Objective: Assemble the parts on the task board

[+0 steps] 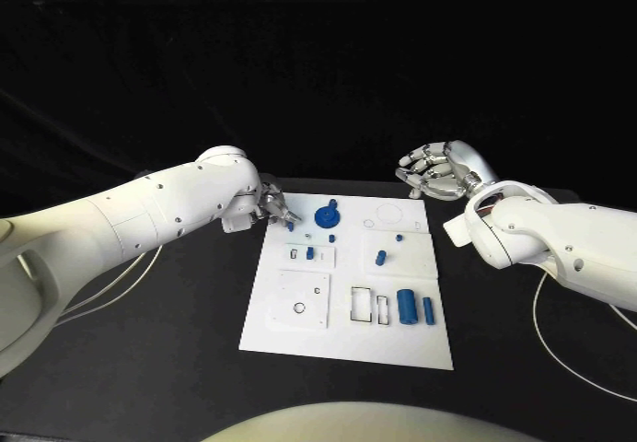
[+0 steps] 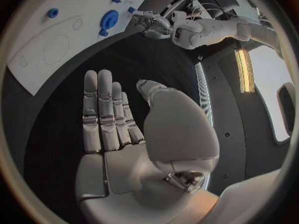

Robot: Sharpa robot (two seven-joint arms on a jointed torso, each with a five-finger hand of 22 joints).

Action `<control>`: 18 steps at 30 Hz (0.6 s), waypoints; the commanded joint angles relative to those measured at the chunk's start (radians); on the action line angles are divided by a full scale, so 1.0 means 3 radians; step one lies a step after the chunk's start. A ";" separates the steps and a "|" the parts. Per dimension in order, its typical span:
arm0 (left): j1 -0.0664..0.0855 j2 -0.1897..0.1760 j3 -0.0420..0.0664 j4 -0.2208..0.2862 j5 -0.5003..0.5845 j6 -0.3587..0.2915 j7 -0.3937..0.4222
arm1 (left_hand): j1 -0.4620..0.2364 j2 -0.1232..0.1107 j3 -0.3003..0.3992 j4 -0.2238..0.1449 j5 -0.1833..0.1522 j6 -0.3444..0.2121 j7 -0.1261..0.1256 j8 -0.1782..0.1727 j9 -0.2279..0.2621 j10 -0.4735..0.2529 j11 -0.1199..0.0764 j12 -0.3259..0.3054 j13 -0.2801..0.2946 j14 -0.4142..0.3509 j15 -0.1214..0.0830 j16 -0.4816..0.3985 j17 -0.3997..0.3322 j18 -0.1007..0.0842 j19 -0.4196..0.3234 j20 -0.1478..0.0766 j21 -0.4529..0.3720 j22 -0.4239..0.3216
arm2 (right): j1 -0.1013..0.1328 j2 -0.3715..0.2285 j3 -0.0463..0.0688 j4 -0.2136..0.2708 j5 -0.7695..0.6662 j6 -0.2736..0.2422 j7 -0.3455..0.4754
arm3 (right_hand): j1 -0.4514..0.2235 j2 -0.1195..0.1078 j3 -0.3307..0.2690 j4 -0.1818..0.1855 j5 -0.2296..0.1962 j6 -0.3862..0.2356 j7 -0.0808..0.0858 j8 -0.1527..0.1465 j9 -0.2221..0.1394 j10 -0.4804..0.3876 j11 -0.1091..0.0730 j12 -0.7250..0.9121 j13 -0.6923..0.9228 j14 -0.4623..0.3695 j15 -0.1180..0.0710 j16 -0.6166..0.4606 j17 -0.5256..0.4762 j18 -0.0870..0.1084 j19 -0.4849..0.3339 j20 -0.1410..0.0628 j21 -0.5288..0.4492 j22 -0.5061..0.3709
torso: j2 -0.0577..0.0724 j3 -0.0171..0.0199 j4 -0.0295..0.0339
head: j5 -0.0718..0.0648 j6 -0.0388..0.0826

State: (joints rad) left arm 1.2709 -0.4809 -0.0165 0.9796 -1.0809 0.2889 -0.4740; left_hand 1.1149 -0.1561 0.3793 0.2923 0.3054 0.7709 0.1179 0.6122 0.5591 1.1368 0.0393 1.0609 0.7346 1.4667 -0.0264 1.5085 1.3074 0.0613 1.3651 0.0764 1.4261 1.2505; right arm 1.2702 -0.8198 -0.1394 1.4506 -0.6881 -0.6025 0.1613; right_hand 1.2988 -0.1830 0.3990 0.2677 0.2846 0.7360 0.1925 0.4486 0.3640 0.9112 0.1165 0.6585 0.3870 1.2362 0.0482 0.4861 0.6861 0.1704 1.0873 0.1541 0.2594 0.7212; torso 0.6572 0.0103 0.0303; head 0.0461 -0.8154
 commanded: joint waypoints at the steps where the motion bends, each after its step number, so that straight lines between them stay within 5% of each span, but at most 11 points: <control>1: -0.0003 0.0015 0.0001 -0.0008 0.0027 0.0025 0.0022 | 0.0023 0.0027 0.0005 -0.0010 0.0005 0.0027 0.0000 -0.0019 -0.0007 0.0025 -0.0002 0.0022 0.0005 0.0244 0.0002 0.0016 0.0507 0.0035 0.0019 0.0003 0.0011 0.0004 | -0.0002 0.0005 0.0001 -0.0001 -0.0007 0.0037 0.0024 | -0.0011 0.0003 -0.0021 -0.0004 0.0005 -0.0022 0.0019 0.0011 -0.0005 -0.0009 0.0013 0.0005 -0.0004 0.0017 -0.0001 -0.0020 0.0005 0.0037 0.0019 0.0003 -0.0020 -0.0004 | -0.0003 0.0000 0.0000 | -0.0001 -0.0006; 18: -0.0009 0.0035 0.0001 -0.0049 0.0039 -0.0037 0.0051 | 0.0437 0.0196 0.0164 -0.0088 -0.0006 0.0061 -0.0013 -0.0035 -0.0090 0.0028 -0.0017 0.0034 -0.0013 0.0248 -0.0011 0.0026 0.0522 0.0031 0.0027 -0.0005 0.0020 0.0026 | -0.0002 0.0006 0.0001 -0.0004 -0.0007 0.0046 0.0023 | -0.0011 0.0010 -0.0021 -0.0003 0.0013 -0.0023 0.0018 0.0016 -0.0005 -0.0008 0.0012 0.0008 -0.0009 0.0022 -0.0001 -0.0027 0.0010 0.0037 0.0023 0.0003 -0.0025 -0.0011 | -0.0006 0.0001 0.0001 | -0.0009 -0.0021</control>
State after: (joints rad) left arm 1.2683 -0.4737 -0.0164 0.9659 -1.0761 0.2827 -0.4712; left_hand 1.2396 -0.0973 0.4233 0.2654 0.3054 0.7817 0.1143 0.6073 0.5332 1.1404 0.0357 1.0650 0.7304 1.4667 -0.0264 1.5134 1.3074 0.0613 1.3670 0.0771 1.4261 1.2574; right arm 1.2702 -0.8190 -0.1394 1.4497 -0.6881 -0.6021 0.1616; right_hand 1.2988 -0.1830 0.3990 0.2677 0.2846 0.7361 0.1924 0.4486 0.3640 0.9112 0.1165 0.6585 0.3851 1.2362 0.0482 0.4801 0.6881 0.1703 1.0873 0.1541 0.2553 0.7187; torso 0.6557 0.0104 0.0309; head 0.0439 -0.8212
